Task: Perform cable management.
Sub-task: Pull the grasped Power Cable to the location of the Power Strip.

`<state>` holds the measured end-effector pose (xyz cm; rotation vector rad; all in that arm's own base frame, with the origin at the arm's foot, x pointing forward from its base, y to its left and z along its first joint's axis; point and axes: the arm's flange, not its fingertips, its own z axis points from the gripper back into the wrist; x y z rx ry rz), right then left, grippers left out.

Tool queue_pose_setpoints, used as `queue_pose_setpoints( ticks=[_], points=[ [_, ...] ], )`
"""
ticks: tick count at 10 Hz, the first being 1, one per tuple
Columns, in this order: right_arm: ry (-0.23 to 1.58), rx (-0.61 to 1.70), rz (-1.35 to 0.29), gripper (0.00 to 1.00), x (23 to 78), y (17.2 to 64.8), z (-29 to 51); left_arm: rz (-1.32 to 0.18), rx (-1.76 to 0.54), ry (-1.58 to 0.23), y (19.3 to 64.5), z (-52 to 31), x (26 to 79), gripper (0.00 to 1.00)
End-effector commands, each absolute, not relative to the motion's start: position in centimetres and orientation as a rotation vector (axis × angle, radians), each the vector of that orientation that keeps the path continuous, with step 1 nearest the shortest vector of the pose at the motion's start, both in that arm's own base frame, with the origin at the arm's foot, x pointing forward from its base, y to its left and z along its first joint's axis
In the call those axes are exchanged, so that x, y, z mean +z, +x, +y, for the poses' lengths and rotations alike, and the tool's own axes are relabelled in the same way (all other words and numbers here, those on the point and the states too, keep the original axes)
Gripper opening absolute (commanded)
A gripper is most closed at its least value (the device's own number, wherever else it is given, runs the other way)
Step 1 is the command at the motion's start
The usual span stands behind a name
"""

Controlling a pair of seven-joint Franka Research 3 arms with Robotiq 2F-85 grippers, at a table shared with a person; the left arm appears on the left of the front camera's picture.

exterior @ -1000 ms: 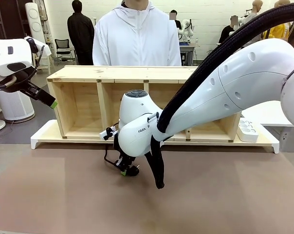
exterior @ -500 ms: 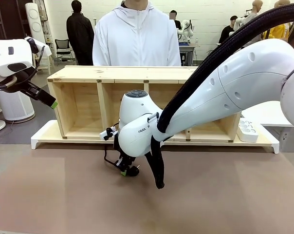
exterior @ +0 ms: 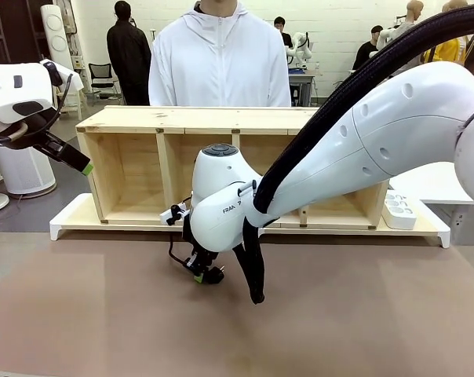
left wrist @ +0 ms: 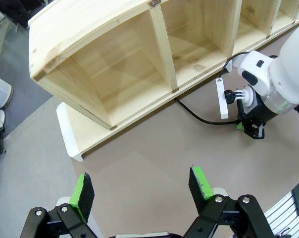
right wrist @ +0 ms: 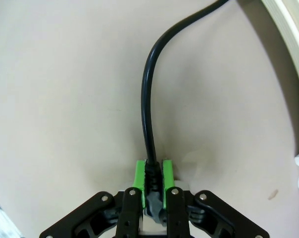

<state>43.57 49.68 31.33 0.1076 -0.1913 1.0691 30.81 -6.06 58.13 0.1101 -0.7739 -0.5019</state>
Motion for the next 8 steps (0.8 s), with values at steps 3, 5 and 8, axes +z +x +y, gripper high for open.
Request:
queue_pose_setpoints(
  ticks=[3,5,8],
  points=[
    [0.163,1.051,-0.184,0.17,34.6,40.8,47.3,-0.773,-0.503,0.114,30.9,-6.0,58.1,1.00],
    [0.157,1.043,-0.178,0.17,35.7,39.0,45.9,-0.773,-0.503,0.114,30.9,-6.0,58.1,1.00],
    [0.136,1.017,-0.225,0.17,38.2,35.5,43.1,-0.773,-0.503,0.114,30.9,-6.0,58.1,1.00]
  ],
)
